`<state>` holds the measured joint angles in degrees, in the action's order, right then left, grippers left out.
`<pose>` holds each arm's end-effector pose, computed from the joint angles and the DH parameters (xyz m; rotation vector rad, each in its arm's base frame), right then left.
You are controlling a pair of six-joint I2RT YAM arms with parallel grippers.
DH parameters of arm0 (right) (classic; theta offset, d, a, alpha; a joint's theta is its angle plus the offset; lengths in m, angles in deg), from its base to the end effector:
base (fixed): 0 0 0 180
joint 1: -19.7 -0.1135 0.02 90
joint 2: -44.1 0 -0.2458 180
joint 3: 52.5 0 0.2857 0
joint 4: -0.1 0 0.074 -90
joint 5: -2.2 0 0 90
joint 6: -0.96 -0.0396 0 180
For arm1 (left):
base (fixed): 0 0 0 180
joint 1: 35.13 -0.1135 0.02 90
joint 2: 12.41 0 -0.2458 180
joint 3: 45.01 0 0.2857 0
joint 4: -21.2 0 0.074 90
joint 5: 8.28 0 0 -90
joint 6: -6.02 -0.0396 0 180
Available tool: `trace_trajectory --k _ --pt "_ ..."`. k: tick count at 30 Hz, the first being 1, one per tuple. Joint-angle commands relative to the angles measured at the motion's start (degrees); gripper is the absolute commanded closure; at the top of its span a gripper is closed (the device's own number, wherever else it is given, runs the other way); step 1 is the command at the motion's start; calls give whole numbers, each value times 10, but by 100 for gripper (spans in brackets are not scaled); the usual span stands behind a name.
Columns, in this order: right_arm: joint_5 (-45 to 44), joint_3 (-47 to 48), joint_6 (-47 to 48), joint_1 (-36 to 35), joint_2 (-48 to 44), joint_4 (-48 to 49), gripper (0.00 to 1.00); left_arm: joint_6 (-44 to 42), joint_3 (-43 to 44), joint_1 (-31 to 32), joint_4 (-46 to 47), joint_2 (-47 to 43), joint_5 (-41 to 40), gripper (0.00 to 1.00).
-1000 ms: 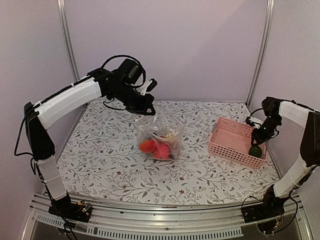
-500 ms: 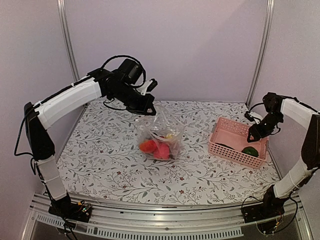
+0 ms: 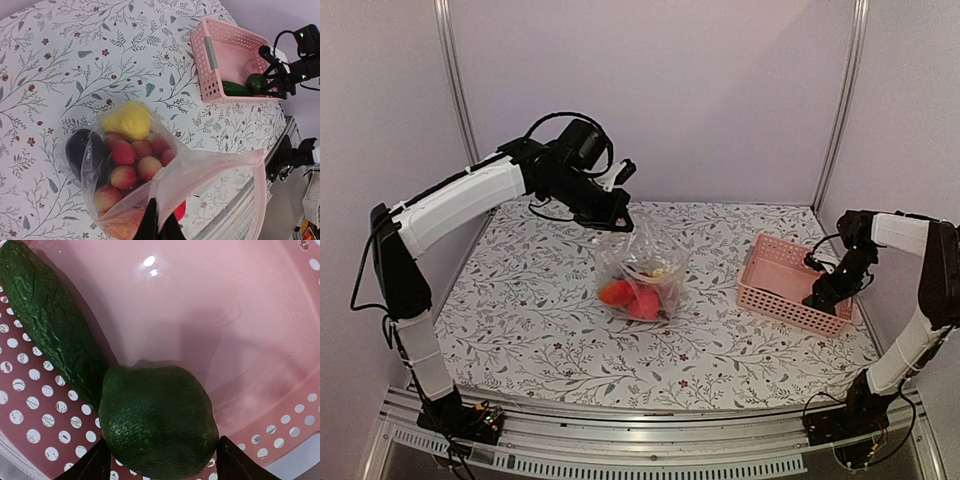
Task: Place the food in the zip-top bag and seal the zipper
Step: Pick up the fake fruit from the bin, then place the fake fruit in the zipper food storage bag.
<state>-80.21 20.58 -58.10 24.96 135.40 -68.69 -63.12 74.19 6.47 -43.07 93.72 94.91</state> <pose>0.3021 -0.0226 0.1568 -0.6821 2.9690 0.1674 0.3209 -0.2970 0.3265 0.5685 2.5221 -0.7270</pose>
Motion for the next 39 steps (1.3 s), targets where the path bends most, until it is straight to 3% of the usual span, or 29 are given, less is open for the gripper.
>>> trace_trajectory --k 1,3,6,12,18,26,34,39 --pt "-6 -17 7 -2 36 32 30 2 -1 -5 10 8 5 100" --pt "-5 -13 6 -2 44 37 35 3 -1 -5 10 7 5 100" --pt "2 10 -1 -2 37 31 50 5 -1 -6 10 6 5 100" --pt "45 77 -2 -2 -11 5 63 4 2 -5 10 8 4 100" --pt "107 123 8 -46 -64 -17 65 4 2 -5 12 11 1 100" --pt "198 217 -7 -195 -100 -25 65 7 14 -5 11 18 -1 100" --pt "260 329 9 -339 -57 -20 61 16 11 -6 15 18 5 100" --pt "240 383 22 -433 -2 -16 60 25 8 -6 18 17 2 100"
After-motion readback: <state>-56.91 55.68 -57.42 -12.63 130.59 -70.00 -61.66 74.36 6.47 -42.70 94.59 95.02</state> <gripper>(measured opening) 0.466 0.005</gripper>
